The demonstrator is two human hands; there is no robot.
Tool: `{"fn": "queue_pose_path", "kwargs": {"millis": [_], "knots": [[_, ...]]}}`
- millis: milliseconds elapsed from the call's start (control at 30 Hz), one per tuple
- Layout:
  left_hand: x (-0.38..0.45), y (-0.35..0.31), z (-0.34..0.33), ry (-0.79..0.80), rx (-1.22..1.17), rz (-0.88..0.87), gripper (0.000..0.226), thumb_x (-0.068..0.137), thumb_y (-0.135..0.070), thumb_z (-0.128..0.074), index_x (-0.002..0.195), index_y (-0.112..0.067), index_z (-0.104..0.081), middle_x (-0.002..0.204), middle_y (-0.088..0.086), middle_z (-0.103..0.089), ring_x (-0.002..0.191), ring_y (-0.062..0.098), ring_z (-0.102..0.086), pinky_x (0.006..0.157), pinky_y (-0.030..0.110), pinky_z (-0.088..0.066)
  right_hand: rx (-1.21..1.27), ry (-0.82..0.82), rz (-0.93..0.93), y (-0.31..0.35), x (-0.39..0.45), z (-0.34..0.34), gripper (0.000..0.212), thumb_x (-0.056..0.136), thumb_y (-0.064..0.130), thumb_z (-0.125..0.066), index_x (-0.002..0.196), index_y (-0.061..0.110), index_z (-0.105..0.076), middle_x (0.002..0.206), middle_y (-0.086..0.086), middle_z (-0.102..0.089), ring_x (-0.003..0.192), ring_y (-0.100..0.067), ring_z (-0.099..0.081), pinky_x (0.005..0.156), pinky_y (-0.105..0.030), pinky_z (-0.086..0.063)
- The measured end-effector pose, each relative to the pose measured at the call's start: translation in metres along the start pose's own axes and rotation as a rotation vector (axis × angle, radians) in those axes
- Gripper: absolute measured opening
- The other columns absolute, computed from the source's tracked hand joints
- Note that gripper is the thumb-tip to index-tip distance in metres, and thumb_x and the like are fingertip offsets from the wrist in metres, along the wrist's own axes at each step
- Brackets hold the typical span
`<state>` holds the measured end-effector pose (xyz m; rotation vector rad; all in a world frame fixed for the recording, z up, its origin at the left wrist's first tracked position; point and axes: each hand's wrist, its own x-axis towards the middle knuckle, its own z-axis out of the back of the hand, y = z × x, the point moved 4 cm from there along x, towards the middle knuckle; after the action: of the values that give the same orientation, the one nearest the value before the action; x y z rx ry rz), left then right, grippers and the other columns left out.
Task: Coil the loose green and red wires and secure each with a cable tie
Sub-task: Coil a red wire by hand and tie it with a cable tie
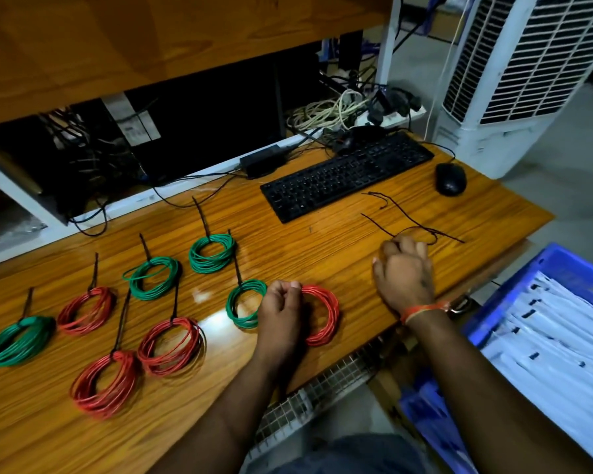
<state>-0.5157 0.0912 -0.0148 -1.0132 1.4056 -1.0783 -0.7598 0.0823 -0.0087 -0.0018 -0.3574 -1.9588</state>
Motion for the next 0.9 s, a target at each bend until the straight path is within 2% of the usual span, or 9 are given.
{"fn": "queue_pose_path", "kwargs": {"millis": [100,200,300,467,533,633,700,833,900], "knots": [[0.000,0.002,0.003,-0.010,-0.008,-0.004,0.037,0.093,-0.057,-0.059,0.088,-0.020,-0.055,0.086,0.021,-0.064,0.074,0.025,-0.053,0.066,0.042,-0.041,0.057,-0.014,0.073,0.022,-0.020,-0.001,0.028,0.097,0.033,-0.055,0.114,0.014,-0.065,0.126,-0.008,-0.054,0.113,-0.029,-0.044,0.093,-0.045,-0.048],[-0.002,0.001,0.005,-0.037,-0.036,-0.010,0.026,0.102,-0.043,-0.057,0.089,-0.021,-0.054,0.083,0.015,-0.060,0.071,0.025,-0.049,0.061,0.037,-0.039,0.122,0.026,0.204,0.053,-0.050,-0.002,0.026,0.097,0.027,-0.058,0.119,0.014,-0.065,0.122,-0.004,-0.055,0.109,-0.022,-0.044,0.089,-0.040,-0.050],[-0.001,0.002,0.008,-0.061,-0.033,-0.015,0.025,0.098,-0.046,-0.059,0.081,-0.028,-0.055,0.078,0.011,-0.057,0.071,0.024,-0.049,0.063,0.040,-0.038,0.221,0.101,0.318,0.072,-0.066,-0.006,0.026,0.096,0.016,-0.060,0.121,0.013,-0.067,0.121,-0.004,-0.057,0.110,-0.022,-0.047,0.092,-0.039,-0.052],[-0.004,0.001,0.005,-0.019,-0.132,0.007,0.024,0.108,-0.032,-0.050,0.092,-0.015,-0.048,0.067,0.003,-0.051,0.060,0.017,-0.043,0.052,0.029,-0.035,0.421,0.025,0.197,0.065,-0.043,0.009,0.015,0.101,0.015,-0.057,0.108,0.014,-0.071,0.107,-0.002,-0.061,0.093,-0.014,-0.055,0.072,-0.009,-0.039],[-0.006,-0.001,0.003,-0.013,-0.116,-0.006,0.024,0.108,-0.034,-0.050,0.094,-0.014,-0.049,0.069,0.003,-0.052,0.060,0.017,-0.043,0.052,0.028,-0.035,0.424,-0.004,0.096,0.059,-0.024,0.011,0.013,0.100,0.023,-0.061,0.100,0.015,-0.071,0.101,-0.005,-0.065,0.088,-0.018,-0.059,0.068,-0.020,-0.047],[-0.005,0.000,0.004,-0.018,-0.096,-0.009,0.025,0.107,-0.036,-0.050,0.092,-0.016,-0.050,0.069,0.002,-0.054,0.062,0.019,-0.045,0.054,0.030,-0.036,0.328,0.134,-0.008,0.069,0.002,0.000,0.033,0.096,0.046,-0.063,0.086,0.015,-0.069,0.087,-0.007,-0.071,0.080,-0.026,-0.066,0.066,-0.032,-0.052],[-0.005,0.000,0.004,-0.023,-0.077,-0.027,0.026,0.107,-0.036,-0.051,0.090,-0.017,-0.051,0.069,0.003,-0.055,0.063,0.020,-0.046,0.055,0.032,-0.036,0.236,0.214,-0.024,0.084,0.012,-0.008,0.042,0.093,0.053,-0.066,0.086,0.012,-0.068,0.088,-0.010,-0.071,0.085,-0.031,-0.067,0.068,-0.034,-0.052],[-0.007,-0.001,0.004,-0.031,-0.072,-0.042,0.026,0.107,-0.037,-0.051,0.088,-0.019,-0.050,0.068,0.001,-0.052,0.059,0.018,-0.042,0.052,0.031,-0.034,0.131,0.326,-0.052,0.102,0.024,-0.011,0.025,0.095,0.031,-0.068,0.093,0.007,-0.070,0.104,-0.016,-0.072,0.098,-0.036,-0.067,0.068,-0.030,-0.045],[-0.007,0.001,0.005,-0.048,-0.049,-0.045,0.026,0.106,-0.041,-0.051,0.088,-0.022,-0.051,0.071,0.004,-0.054,0.064,0.020,-0.044,0.055,0.033,-0.036,0.103,0.335,0.003,0.101,0.024,-0.007,0.019,0.096,0.022,-0.063,0.085,0.007,-0.067,0.098,-0.017,-0.071,0.095,-0.037,-0.067,0.066,-0.030,-0.041]]}}
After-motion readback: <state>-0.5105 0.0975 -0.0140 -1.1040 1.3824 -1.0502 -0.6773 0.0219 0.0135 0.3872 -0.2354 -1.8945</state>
